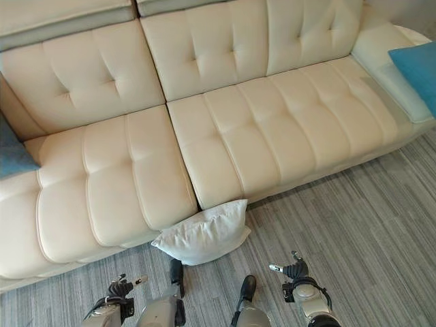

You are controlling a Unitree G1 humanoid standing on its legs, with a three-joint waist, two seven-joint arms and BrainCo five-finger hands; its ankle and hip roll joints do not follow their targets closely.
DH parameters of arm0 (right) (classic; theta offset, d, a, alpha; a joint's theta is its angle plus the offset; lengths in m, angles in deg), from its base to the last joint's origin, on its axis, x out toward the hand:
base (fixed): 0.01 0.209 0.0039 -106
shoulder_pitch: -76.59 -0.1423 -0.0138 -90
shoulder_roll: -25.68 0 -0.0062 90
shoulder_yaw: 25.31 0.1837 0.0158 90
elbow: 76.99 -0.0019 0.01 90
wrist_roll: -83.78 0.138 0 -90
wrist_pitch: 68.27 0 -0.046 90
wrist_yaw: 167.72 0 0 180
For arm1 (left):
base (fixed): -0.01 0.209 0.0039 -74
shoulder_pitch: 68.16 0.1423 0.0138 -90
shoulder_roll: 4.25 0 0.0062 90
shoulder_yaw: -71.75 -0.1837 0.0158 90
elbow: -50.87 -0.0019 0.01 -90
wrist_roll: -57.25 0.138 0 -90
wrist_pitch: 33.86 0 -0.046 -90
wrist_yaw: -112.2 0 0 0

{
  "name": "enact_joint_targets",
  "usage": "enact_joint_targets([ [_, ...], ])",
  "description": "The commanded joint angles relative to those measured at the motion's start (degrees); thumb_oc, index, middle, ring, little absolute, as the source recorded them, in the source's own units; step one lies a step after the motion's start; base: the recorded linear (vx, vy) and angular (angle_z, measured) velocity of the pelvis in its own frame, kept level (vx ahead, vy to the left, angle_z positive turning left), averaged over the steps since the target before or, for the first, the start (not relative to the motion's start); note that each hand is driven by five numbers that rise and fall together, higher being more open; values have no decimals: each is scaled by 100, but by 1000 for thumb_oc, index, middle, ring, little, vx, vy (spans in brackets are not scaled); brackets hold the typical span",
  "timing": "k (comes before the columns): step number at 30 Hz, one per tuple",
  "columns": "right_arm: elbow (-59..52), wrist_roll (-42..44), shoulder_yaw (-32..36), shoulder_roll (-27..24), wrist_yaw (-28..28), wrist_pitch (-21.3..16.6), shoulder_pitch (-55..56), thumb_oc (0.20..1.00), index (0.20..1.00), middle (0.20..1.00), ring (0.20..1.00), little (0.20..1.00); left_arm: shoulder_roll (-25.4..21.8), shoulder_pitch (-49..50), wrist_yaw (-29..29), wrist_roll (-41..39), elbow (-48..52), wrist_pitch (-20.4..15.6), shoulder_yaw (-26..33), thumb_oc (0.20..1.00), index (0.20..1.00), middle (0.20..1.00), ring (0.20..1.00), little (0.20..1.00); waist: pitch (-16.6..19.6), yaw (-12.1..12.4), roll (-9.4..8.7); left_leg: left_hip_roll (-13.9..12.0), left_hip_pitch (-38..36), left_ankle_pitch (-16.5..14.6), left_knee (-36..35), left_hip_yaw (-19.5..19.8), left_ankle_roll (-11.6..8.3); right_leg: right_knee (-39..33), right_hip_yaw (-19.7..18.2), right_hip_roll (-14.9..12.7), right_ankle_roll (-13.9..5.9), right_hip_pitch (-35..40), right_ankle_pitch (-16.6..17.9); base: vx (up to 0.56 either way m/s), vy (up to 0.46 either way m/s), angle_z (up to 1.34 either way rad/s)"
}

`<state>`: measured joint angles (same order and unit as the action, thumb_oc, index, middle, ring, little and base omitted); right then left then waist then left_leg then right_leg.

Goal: Pick up all the scattered cushions and arrange them neatly on the sofa.

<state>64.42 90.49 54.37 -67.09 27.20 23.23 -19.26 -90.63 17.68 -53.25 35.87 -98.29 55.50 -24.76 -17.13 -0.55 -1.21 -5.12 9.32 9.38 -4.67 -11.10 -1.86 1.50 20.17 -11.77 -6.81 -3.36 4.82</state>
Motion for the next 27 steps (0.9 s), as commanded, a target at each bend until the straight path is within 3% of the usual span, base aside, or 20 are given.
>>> enact_joint_targets([
  [1, -110, -13, -116, 105, 232, -78, -111, 1000, 1000, 1000, 1000, 1000, -246, -357, 166, -131, -154, -119, -101, 1000, 1000, 1000, 1000, 1000, -357, -16, -57, 266, -650, -1078, 109, 53, 162, 1368, -959, -176, -287, -941, -339, -75, 67, 4],
  [3, -96, -19, -160, 131, 264, -83, -159, 1000, 1000, 1000, 1000, 1000, -252, -402, 170, -147, -140, -141, -108, 1000, 1000, 1000, 1000, 1000, -374, 25, -62, 260, -554, -1065, 138, 26, 141, 975, -1030, -85, -237, -1018, -348, -47, -33, -7],
  [4, -30, -13, -249, 193, 325, -83, -346, 1000, 1000, 1000, 1000, 1000, -288, -592, 222, -209, -193, -194, -124, 1000, 1000, 1000, 1000, 1000, -397, 91, -190, 291, -309, -969, 174, -23, 96, -8, -1008, -23, -189, -1189, -19, -21, -136, -4],
  [5, -52, -54, -279, 188, 365, -47, -366, 1000, 1000, 1000, 1000, 1000, -324, -621, 267, -239, -212, -192, -111, 1000, 1000, 1000, 1000, 1000, -397, 51, -234, 262, -209, -985, 229, -20, 97, -118, -1180, 19, -226, -1326, 39, 53, -189, 6],
  [9, -92, -94, -427, 117, 389, -90, -583, 1000, 1000, 1000, 1000, 1000, -280, -802, 300, -240, -160, -240, -261, 1000, 1000, 1000, 1000, 1000, -364, 27, -286, 199, 181, -845, 273, 238, -2, -368, -1011, 125, -162, -1366, 151, 110, -209, 43],
  [16, 3, -126, -623, -51, 705, -75, -1253, 1000, 1000, 1000, 1000, 1000, -192, -1452, 511, -408, -288, -249, -525, 1000, 1000, 1000, 1000, 1000, -608, -80, -73, 92, 946, -604, 258, 486, -120, 250, -924, 173, 1, -2253, -133, 0, -101, 31],
  [18, 354, -53, -764, -134, 945, -97, -1868, 1000, 1000, 1000, 1000, 1000, -238, -1965, 669, -523, -347, -324, -698, 1000, 1000, 1000, 1000, 1000, -817, -104, 4, 40, 1530, -646, 556, 638, -180, 565, -959, 184, 22, -2765, -291, -38, -121, 9],
  [22, 842, 136, -859, -383, 1189, -131, -2858, 1000, 1000, 1000, 1000, 1000, -385, -2792, 851, -670, -470, -378, -875, 1000, 1000, 1000, 1000, 1000, -995, -144, 43, 60, 2544, -576, 1031, 758, -191, 819, -973, 129, 104, -3599, -252, -54, -71, 12],
  [23, 1098, 282, -950, -504, 1306, -165, -3512, 1000, 1000, 1000, 1000, 1000, -464, -3397, 963, -709, -534, -381, -989, 1000, 1000, 1000, 1000, 1000, -1219, -175, 85, 49, 3045, -625, 1331, 825, -217, 1054, -1033, 136, 131, -4052, -289, -24, -37, 7],
  [27, 1127, 532, -1127, -576, 1385, -262, -4297, 1000, 1000, 1000, 1000, 1000, -671, -4175, 1126, -572, -428, -396, -1254, 1000, 1000, 1000, 1000, 1000, -1266, -213, 124, 61, 4024, -684, 1751, 934, -227, 1427, -1133, 126, 170, -5001, -341, 23, -31, 8],
])
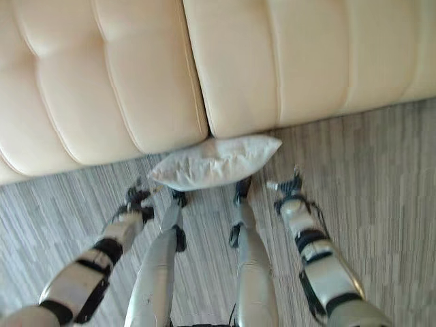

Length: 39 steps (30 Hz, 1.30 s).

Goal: Pick up all the scattered cushions and arrange them neatly on the sofa.

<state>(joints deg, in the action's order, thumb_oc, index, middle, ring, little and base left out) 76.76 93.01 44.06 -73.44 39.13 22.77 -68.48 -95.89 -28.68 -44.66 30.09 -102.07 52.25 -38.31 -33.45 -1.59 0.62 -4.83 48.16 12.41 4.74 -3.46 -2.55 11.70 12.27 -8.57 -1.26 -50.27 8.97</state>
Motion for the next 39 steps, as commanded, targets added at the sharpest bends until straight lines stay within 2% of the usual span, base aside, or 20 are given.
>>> enact_joint_targets([
  [1, -447, 504, -200, 111, 244, -360, 368, 1000, 1000, 1000, 1000, 1000, -233, 91, 336, 25, 193, -124, -40, 1000, 1000, 1000, 1000, 1000, 366, -135, -60, 37, 728, -1045, 1109, 234, -171, 647, -411, -200, -356, -854, -806, 45, -18, 9],
  [4, -927, 1323, -206, 331, 166, -763, -148, 1000, 1000, 1000, 1000, 1000, -230, -526, 432, 7, 809, -328, -344, 1000, 1000, 1000, 1000, 1000, 366, -163, -26, 79, 1521, -1053, 1391, 313, -163, 1001, -471, -249, -326, -1649, -858, 66, -22, 21],
  [6, -1386, 2118, -79, 623, 135, -1196, -419, 1000, 1000, 1000, 1000, 1000, -120, -824, 493, -183, 1354, -568, -483, 1000, 1000, 1000, 1000, 1000, 366, -167, 10, 136, 1905, -1068, 1528, 349, -168, 1209, -523, -256, -320, -2068, -911, 56, -8, 18],
  [7, -1592, 2755, -58, 927, 16, -1544, -593, 1000, 1000, 1000, 1000, 1000, 56, -1014, 605, -315, 1706, -766, -517, 1000, 1000, 1000, 1000, 1000, 366, -138, 28, 155, 2112, -1107, 1605, 367, -185, 1291, -568, -246, -329, -2289, -954, 38, 3, 14],
  [8, -1586, 2757, -60, 929, 13, -1544, -590, 1000, 1000, 1000, 1000, 1000, 58, -1009, 605, -316, 1705, -764, -517, 1000, 1000, 1000, 1000, 1000, 366, -137, 29, 153, 2092, -1133, 1609, 372, -193, 1307, -575, -243, -343, -2274, -980, 25, 1, 13],
  [9, -1752, 2824, -119, 1042, 36, -1679, -792, 1000, 1000, 1000, 1000, 1000, 168, -1148, 724, -370, 2062, -962, -541, 1000, 1000, 1000, 1000, 1000, 366, -125, 26, 183, 2299, -1090, 1665, 374, -184, 1365, -562, -263, -323, -2487, -942, 19, -6, 9],
  [12, -1937, 2518, -283, 1092, 110, -1768, -943, 1000, 1000, 1000, 1000, 1000, 359, -1175, 883, -146, 2777, -1126, -582, 1000, 1000, 1000, 1000, 1000, 366, -89, 23, 220, 2453, -1141, 1701, 433, -195, 1379, -576, -228, -334, -2609, -984, 10, -5, 7],
  [14, -2152, 2018, -341, 1066, 287, -1758, -1081, 1000, 1000, 1000, 1000, 1000, 362, -1261, 1056, 201, 3180, -1156, -586, 1000, 1000, 1000, 1000, 1000, 366, -67, 36, 237, 2533, -1121, 1697, 479, -192, 1338, -579, -222, -340, -2664, -952, -8, 15, 7],
  [16, -2346, 1965, -307, 1104, 312, -1835, -1093, 1000, 1000, 1000, 1000, 1000, 365, -1275, 1134, 331, 3377, -1187, -559, 1000, 1000, 1000, 1000, 1000, 366, -57, 42, 254, 2560, -1106, 1680, 497, -187, 1313, -581, -215, -344, -2687, -934, -4, 6, 2],
  [17, -2723, 1923, -206, 1192, 314, -2016, -1066, 903, 903, 903, 903, 903, 338, -1300, 1237, 481, 3586, -1243, -462, 1000, 1000, 1000, 1000, 1000, 366, -51, 39, 260, 2545, -1093, 1650, 509, -181, 1279, -604, -204, -358, -2693, -910, -17, 41, -1],
  [18, -2879, 1880, -200, 1211, 303, -2094, -1012, 206, 206, 206, 206, 206, 299, -1287, 1268, 507, 3674, -1265, -388, 915, 915, 915, 915, 915, 366, -48, 18, 260, 2535, -1091, 1640, 518, -176, 1258, -615, -193, -364, -2688, -895, -17, 52, -1],
  [19, -3038, 1871, -161, 1221, 277, -2150, -1025, 200, 200, 200, 200, 200, 332, -1241, 1271, 471, 3824, -1330, -334, 633, 633, 633, 633, 633, 366, -54, 10, 260, 2524, -1089, 1625, 513, -173, 1241, -626, -186, -366, -2690, -885, -12, 33, -2],
  [20, -3126, 1829, -126, 1267, 268, -2178, -951, 200, 200, 200, 200, 200, 413, -1188, 1274, 416, 3918, -1374, -287, 200, 200, 200, 200, 200, 366, -55, 4, 267, 2496, -1076, 1601, 510, -175, 1221, -632, -185, -370, -2672, -877, -15, 17, -4],
  [27, -3328, 1907, 83, 1493, 135, -2309, -552, 200, 200, 200, 200, 200, 976, -707, 975, -118, 4040, -1520, -294, 200, 200, 200, 200, 200, 366, -55, 9, 305, 1978, -979, 1262, 508, -208, 910, -602, -174, -399, -2138, -801, -13, 15, -1],
  [31, -3406, 2210, 219, 1653, -86, -2374, -72, 200, 200, 200, 200, 200, 1241, -268, 726, -617, 4050, -1600, -284, 200, 200, 200, 200, 200, 366, -73, -12, 314, 1376, -1000, 1114, 509, -219, 808, -615, -169, -391, -1537, -806, -26, 11, -1],
  [32, -3603, 2382, 261, 1699, -272, -2376, 436, 200, 200, 200, 200, 200, 1251, 116, 538, -738, 4220, -1575, -302, 200, 200, 200, 200, 200, 366, -74, -21, 334, 906, -1011, 1001, 513, -231, 708, -599, -168, -386, -1063, -823, -35, 5, -2],
  [33, -3605, 2381, 261, 1700, -272, -2375, 444, 200, 200, 200, 200, 200, 1252, 123, 539, -737, 4223, -1574, -303, 200, 200, 200, 200, 200, 366, -74, -20, 333, 892, -1008, 990, 514, -231, 698, -597, -167, -386, -1049, -821, -49, 18, -1],
  [36, -4144, 2581, 130, 1622, -767, -2269, 1736, 200, 200, 200, 200, 200, 942, 1125, 161, -833, 4737, -1501, -325, 200, 200, 200, 200, 200, 466, -59, -68, 354, -339, -983, 598, 513, -290, 310, -483, -163, -414, 223, -835, -14, -2, -5],
  [38, -4293, 2578, 111, 1579, -854, -2217, 2028, 200, 200, 200, 200, 200, 875, 1366, 90, -807, 4892, -1467, -312, 200, 200, 200, 200, 200, 493, -66, -89, 349, -662, -970, 478, 515, -296, 177, -445, -153, -424, 577, -834, 13, -1, -7],
  [39, -4426, 2494, 66, 1506, -973, -2086, 2513, 200, 200, 200, 200, 200, 808, 1805, -26, -774, 5075, -1428, -327, 200, 200, 200, 200, 200, 590, -57, -112, 326, -1210, -939, 257, 494, -304, -90, -376, -153, -435, 1182, -819, 31, -1, 0],
])
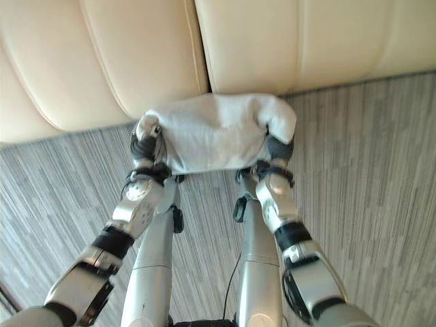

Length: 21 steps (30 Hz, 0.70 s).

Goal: Pick up all the scattered cushions and arrange them neatly on the sofa.

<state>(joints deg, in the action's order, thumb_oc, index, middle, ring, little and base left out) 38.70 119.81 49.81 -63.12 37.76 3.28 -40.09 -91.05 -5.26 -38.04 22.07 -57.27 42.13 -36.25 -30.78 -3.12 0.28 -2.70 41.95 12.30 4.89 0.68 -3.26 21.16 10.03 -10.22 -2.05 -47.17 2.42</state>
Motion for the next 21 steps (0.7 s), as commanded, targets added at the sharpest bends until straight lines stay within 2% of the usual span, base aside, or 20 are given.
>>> enact_joint_targets([
  [1, -628, -189, -512, 475, -834, -135, -311, 200, 200, 200, 200, 200, 324, -521, -688, 30, 603, -413, -533, 200, 200, 200, 200, 200, 296, 95, -76, 110, -648, -920, 212, 84, -234, -1069, -143, 16, -356, 934, -156, 49, 5, 1],
  [5, -683, -296, -481, 448, -1010, 72, 535, 200, 200, 200, 200, 200, 211, 320, -908, -15, 753, -336, -472, 200, 200, 200, 200, 200, 606, 111, -94, 58, -1683, -848, -350, 22, -235, -1605, 0, 37, -412, 2028, -94, 63, 10, 3],
  [8, -755, -317, -395, 450, -1029, 151, 877, 200, 200, 200, 200, 200, 170, 685, -920, -22, 835, -299, -396, 200, 200, 200, 200, 200, 766, 122, -94, 35, -2121, -832, -584, -19, -222, -1783, 21, 36, -440, 2440, -50, 86, 30, -2],
  [10, -779, -359, -316, 474, -1059, 261, 1283, 200, 200, 200, 200, 200, 100, 1143, -939, 55, 792, -173, -334, 200, 200, 200, 200, 200, 1026, 135, -97, 18, -2614, -851, -808, -84, -201, -1945, 35, 64, -474, 2909, -50, 79, 36, 8],
  [11, -781, -359, -317, 474, -1058, 262, 1289, 200, 200, 200, 200, 200, 99, 1148, -939, 56, 795, -172, -335, 200, 200, 200, 200, 200, 1017, 137, -98, 17, -2635, -849, -818, -86, -201, -1954, 35, 66, -474, 2928, -48, 85, 35, 1],
  [15, -911, -449, -270, 442, -1100, 448, 1749, 200, 200, 200, 200, 200, 18, 1696, -965, 138, 801, 16, -249, 200, 200, 200, 200, 200, 1392, 166, -74, -15, -3238, -944, -945, -162, -135, -2240, 42, 87, -508, 3571, -68, 64, 28, 0],
  [21, -1124, -784, -290, 300, -1190, 625, 2090, 200, 200, 200, 200, 200, -152, 2171, -1023, 327, 980, 191, -123, 200, 200, 200, 200, 200, 1776, 188, -108, -47, -3642, -1047, -989, -222, -114, -2482, 38, 148, -529, 4039, -72, 73, 4, -5],
])
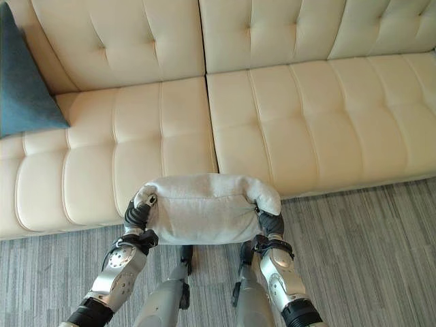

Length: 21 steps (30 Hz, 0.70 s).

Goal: Pick up all the scattered cushions and arrange them neatly on the sofa.

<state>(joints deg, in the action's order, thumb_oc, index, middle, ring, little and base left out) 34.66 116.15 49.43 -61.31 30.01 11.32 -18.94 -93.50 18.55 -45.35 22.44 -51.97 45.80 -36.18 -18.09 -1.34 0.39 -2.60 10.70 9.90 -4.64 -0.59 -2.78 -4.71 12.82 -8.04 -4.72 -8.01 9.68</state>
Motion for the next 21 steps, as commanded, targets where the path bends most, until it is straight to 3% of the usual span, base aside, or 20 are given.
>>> enact_joint_targets([
  [1, -763, -680, -261, 32, -413, -89, 69, 200, 200, 200, 200, 200, 25, -82, -310, 411, 488, -101, -78, 200, 200, 200, 200, 200, 632, 20, -132, -72, -632, -849, -36, -96, -156, 70, -230, -51, -271, 245, -827, 76, -14, -2],
  [5, -891, -1028, -215, -138, -460, 88, 293, 200, 200, 200, 200, 200, -78, 124, -368, 573, 535, 23, 6, 200, 200, 200, 200, 200, 804, 28, -155, -98, -837, -919, -36, -130, -146, -23, -214, -29, -275, 498, -865, 89, -28, -2],
  [11, -1192, -1617, -60, -530, -550, 397, 482, 200, 200, 200, 200, 200, -190, 566, -495, 652, 705, 208, 211, 200, 200, 200, 200, 200, 960, 51, -152, -194, -1197, -969, -36, -106, -143, 256, -352, 70, -178, 733, -1219, 77, -90, -3],
  [12, -1212, -1728, -44, -605, -542, 461, 460, 200, 200, 200, 200, 200, -187, 593, -509, 648, 683, 233, 271, 200, 200, 200, 200, 200, 935, 67, -159, -239, -1198, -981, 68, -95, -162, 382, -386, 114, -123, 730, -1340, 67, -306, -4],
  [15, -1243, -1735, -54, -638, -582, 582, 497, 200, 200, 200, 200, 200, -108, 791, -472, 462, 640, 323, 565, 200, 200, 200, 200, 200, 809, 164, -288, -339, -840, -682, 1345, 120, -302, 482, -398, 333, 140, 962, -1587, 90, -373, 9],
  [16, -1245, -1733, -68, -653, -613, 597, 506, 200, 200, 200, 200, 200, -82, 834, -456, 409, 648, 317, 626, 200, 200, 200, 200, 200, 714, 222, -331, -283, -640, -581, 1860, 210, -279, 499, -381, 346, 203, 1039, -1622, 31, -169, 18],
  [17, -1244, -1732, -68, -653, -613, 596, 505, 200, 200, 200, 200, 200, -83, 834, -456, 409, 650, 318, 628, 200, 200, 200, 200, 200, 714, 210, -325, -286, -610, -603, 1908, 225, -279, 501, -369, 351, 203, 1038, -1624, 12, -217, 10],
  [18, -1325, -1696, -58, -695, -641, 602, 520, 200, 200, 200, 200, 200, -49, 835, -483, 340, 631, 331, 635, 200, 200, 200, 200, 200, 528, 301, -361, -112, -127, -501, 2844, 431, -243, 543, -296, 351, 261, 1112, -1714, 24, -152, 6],
  [20, -1222, -1760, -32, -693, -615, 641, 506, 200, 200, 200, 200, 200, -19, 796, -494, 401, 542, 376, 643, 200, 200, 200, 200, 200, 501, 341, -363, 173, 129, -621, 2784, 721, -208, 510, -273, 339, 252, 1127, -1738, 65, -102, 39],
  [21, -1178, -1774, -24, -692, -583, 652, 462, 200, 200, 200, 200, 200, 3, 755, -505, 393, 483, 397, 627, 200, 200, 200, 200, 200, 526, 320, -355, 272, 257, -768, 2536, 679, -168, 475, -258, 341, 243, 1138, -1732, 136, -16, 27],
])
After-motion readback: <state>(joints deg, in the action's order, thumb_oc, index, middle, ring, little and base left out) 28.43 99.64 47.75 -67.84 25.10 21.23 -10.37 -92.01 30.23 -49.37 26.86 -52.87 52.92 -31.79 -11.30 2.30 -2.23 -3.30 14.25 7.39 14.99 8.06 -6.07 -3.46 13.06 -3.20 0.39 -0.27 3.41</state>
